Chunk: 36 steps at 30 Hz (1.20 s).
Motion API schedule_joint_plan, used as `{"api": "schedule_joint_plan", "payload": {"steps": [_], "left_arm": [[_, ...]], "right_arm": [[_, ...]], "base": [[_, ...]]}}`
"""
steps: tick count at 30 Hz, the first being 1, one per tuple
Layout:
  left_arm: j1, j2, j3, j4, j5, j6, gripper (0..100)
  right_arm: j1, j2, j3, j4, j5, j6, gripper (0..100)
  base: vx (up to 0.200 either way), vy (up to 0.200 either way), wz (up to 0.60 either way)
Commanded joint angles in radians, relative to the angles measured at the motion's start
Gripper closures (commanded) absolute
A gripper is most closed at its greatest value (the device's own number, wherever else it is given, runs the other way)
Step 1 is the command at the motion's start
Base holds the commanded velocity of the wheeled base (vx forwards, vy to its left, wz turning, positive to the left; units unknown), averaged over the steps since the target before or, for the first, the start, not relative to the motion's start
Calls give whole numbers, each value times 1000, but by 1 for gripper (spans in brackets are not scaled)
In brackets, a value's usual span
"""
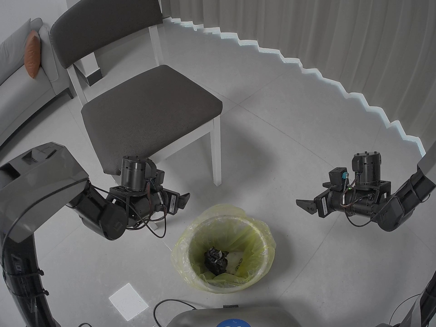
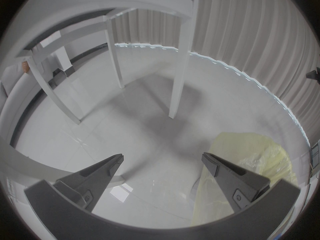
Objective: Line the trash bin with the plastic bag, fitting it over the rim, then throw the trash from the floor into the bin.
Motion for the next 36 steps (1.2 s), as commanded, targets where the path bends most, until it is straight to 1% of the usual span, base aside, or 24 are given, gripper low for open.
{"api": "schedule_joint_plan", "payload": {"steps": [1,10,11,12,13,14,16,21,29,33,36], "left_arm": [[-6,-94,52,-10,0,0,0],[-16,-126,164,-48,1,8,0],[-23,-129,202,-69,1,6,0],[-24,-143,254,-125,3,8,0],[-24,-143,254,-125,3,8,0],[-30,-165,310,-194,3,9,0],[-33,-215,388,-260,4,11,0],[-32,-310,483,-273,4,8,0],[-21,-562,584,-263,3,-1,0],[-6,-605,607,-272,1,-4,0],[-6,-622,613,-275,3,-14,0]], "right_arm": [[0,-5,23,-5,0,0,0],[5,-11,38,-5,0,-1,0],[7,-14,43,-5,0,-1,0],[7,-26,49,-7,2,-1,0],[7,-26,49,-7,2,-1,0],[7,-49,58,-5,2,-1,0],[7,-94,75,-5,2,0,0],[8,-168,116,-7,14,0,0],[7,-347,178,-5,14,0,0],[7,-422,162,4,-1,-1,0],[-1,-485,184,10,-1,0,0]], "base": [[0,0,0],[0,0,0],[0,0,0],[0,0,0],[0,0,0],[0,0,0],[0,0,0],[0,0,0],[0,0,0],[0,0,0],[0,0,0]]}}
